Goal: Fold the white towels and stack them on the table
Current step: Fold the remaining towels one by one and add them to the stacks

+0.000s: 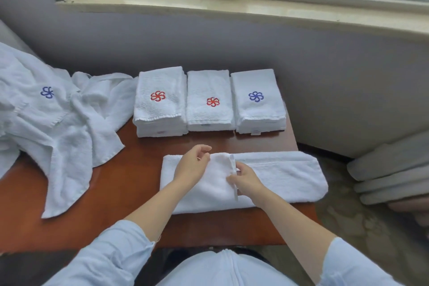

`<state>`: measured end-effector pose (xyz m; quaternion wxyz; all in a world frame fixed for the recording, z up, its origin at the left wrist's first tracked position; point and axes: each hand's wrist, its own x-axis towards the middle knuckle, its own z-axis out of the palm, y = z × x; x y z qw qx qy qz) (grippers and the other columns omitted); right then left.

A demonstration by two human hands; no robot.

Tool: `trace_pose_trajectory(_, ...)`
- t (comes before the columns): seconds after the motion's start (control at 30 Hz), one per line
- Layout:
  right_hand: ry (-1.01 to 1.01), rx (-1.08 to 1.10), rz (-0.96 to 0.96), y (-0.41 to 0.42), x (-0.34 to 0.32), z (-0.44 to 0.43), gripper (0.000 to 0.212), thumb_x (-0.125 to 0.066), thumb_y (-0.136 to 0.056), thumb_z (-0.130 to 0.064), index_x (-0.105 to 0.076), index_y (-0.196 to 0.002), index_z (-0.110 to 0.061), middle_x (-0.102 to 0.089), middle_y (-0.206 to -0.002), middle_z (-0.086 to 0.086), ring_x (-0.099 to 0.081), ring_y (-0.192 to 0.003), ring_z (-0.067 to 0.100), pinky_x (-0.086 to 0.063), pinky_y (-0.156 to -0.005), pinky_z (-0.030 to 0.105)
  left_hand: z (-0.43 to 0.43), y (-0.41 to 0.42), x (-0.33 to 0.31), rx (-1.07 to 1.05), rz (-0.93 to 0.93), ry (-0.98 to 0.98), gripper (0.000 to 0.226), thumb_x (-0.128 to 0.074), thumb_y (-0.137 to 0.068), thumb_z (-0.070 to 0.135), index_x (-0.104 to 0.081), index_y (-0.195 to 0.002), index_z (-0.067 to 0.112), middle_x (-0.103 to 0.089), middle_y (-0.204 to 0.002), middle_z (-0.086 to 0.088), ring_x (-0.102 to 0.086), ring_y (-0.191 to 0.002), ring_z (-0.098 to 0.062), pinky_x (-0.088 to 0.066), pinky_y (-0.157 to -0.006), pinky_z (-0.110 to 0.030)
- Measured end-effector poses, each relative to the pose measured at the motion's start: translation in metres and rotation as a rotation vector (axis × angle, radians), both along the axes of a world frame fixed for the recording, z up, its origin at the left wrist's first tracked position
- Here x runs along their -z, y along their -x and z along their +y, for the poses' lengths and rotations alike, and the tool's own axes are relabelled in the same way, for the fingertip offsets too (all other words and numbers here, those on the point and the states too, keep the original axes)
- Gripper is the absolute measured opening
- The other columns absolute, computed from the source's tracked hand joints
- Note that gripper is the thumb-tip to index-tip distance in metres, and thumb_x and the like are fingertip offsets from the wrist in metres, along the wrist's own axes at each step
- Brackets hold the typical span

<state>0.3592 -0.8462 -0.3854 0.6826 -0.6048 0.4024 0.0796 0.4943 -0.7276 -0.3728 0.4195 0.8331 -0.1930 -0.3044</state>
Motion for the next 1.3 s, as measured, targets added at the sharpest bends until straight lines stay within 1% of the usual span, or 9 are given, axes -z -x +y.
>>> trace_pose_trajectory(0.17, 0.175, -0.055, 0.056, -0.002, 0.016, -0.006, 0.033, -0.051, -0.089, -0.013, -0.056, -0.119, -0.024, -0.067, -0.091, 0.01, -0.066, -0.081, 0.027, -0.057, -0.073, 0.043, 0.036, 0.01, 0.016, -0.048, -0.425, -0.228, 0.023, -0.047, -0.098, 0.021, -0.063, -0.105, 0.036, -0.057, -0.106, 0.021, -0.055, -0.092, -0.003, -0.042, -0.067, -0.023)
trace_pose_trajectory(0.3, 0.463, -0.044, 0.093, -0.002, 0.018, -0.004, 0.053, -0.056, -0.09, -0.02, -0.041, -0.14, -0.03, -0.056, -0.104, -0.007, -0.061, -0.085, 0.015, -0.051, -0.068, 0.034, 0.055, 0.017, 0.028, 0.055, -0.66, -0.439, 0.024, -0.051, -0.099, 0.023, -0.061, -0.12, 0.029, -0.058, -0.123, 0.009, -0.053, -0.11, -0.013, -0.046, -0.089, -0.027)
trace_pose_trajectory(0.4, 0.821, -0.098, -0.064, -0.001, 0.017, -0.001, 0.054, -0.061, -0.087, -0.018, -0.046, -0.138, -0.028, -0.049, -0.124, -0.01, -0.053, -0.106, 0.01, -0.049, -0.076, 0.03, 0.062, 0.022, 0.042, 0.228, -0.602, -0.536, 0.048, -0.045, -0.101, 0.04, -0.038, -0.147, 0.028, -0.029, -0.157, -0.001, -0.023, -0.146, -0.019, -0.019, -0.119, -0.032)
trace_pose_trajectory(0.47, 0.962, -0.305, -0.23, -0.002, 0.018, 0.003, 0.044, -0.064, -0.086, -0.018, -0.056, -0.13, -0.024, -0.054, -0.123, -0.008, -0.052, -0.114, 0.012, -0.048, -0.084, 0.03, 0.062, 0.022, 0.05, 0.348, -0.569, -0.611, 0.061, -0.034, -0.103, 0.05, -0.015, -0.156, 0.029, 0.0, -0.166, 0.0, 0.006, -0.152, -0.021, 0.006, -0.12, -0.034)
trace_pose_trajectory(0.57, 0.979, -0.686, -0.204, -0.005, 0.026, 0.009, 0.057, -0.064, -0.087, -0.034, -0.05, -0.141, -0.021, -0.047, -0.145, -0.004, -0.041, -0.136, 0.018, -0.034, -0.107, 0.031, 0.058, 0.019, 0.058, 0.458, -0.555, -0.681, 0.07, -0.027, -0.101, 0.057, 0.003, -0.157, 0.03, 0.018, -0.164, -0.001, 0.022, -0.149, -0.023, 0.015, -0.119, -0.04)
trace_pose_trajectory(0.73, 0.892, -1.034, 0.033, -0.009, 0.042, -0.003, 0.086, -0.049, -0.09, -0.029, 0.003, -0.158, -0.03, 0.022, -0.162, -0.008, 0.029, -0.144, 0.006, 0.016, -0.12, 0.044, 0.062, 0.002, 0.058, 0.62, -0.466, -0.686, 0.086, -0.035, -0.095, 0.065, 0.018, -0.154, 0.032, 0.032, -0.159, -0.001, 0.033, -0.145, -0.023, 0.02, -0.116, -0.043)
trace_pose_trajectory(0.87, 0.952, -1.019, 0.074, -0.01, 0.044, -0.005, 0.078, -0.035, -0.094, -0.029, 0.012, -0.156, -0.033, 0.028, -0.16, -0.006, 0.036, -0.139, 0.007, 0.021, -0.117, 0.043, 0.064, -0.006, 0.053, 0.724, -0.416, -0.699, 0.099, -0.051, -0.093, 0.057, 0.026, -0.15, 0.031, 0.04, -0.155, -0.002, 0.039, -0.141, -0.025, 0.022, -0.115, -0.045)
trace_pose_trajectory(1.13, 0.923, -0.851, 0.308, -0.009, 0.041, 0.023, 0.105, -0.051, -0.076, -0.031, 0.021, -0.153, -0.036, 0.041, -0.154, -0.005, 0.04, -0.141, 0.024, 0.02, -0.117, 0.049, 0.069, -0.016, 0.043, 0.822, -0.347, -0.692, 0.117, -0.066, -0.085, 0.053, 0.03, -0.149, 0.031, 0.046, -0.15, -0.001, 0.043, -0.138, -0.027, 0.019, -0.117, -0.05)
trace_pose_trajectory(1.3, 0.854, -0.858, 0.29, -0.023, 0.039, 0.043, 0.097, -0.048, -0.082, -0.042, 0.017, -0.154, -0.036, 0.039, -0.156, -0.004, 0.037, -0.143, 0.023, 0.02, -0.116, 0.05, 0.091, -0.034, 0.041, 0.877, -0.31, -0.714, 0.123, -0.066, -0.082, 0.061, 0.034, -0.146, 0.031, 0.049, -0.148, -0.001, 0.045, -0.136, -0.028, 0.02, -0.116, -0.051)
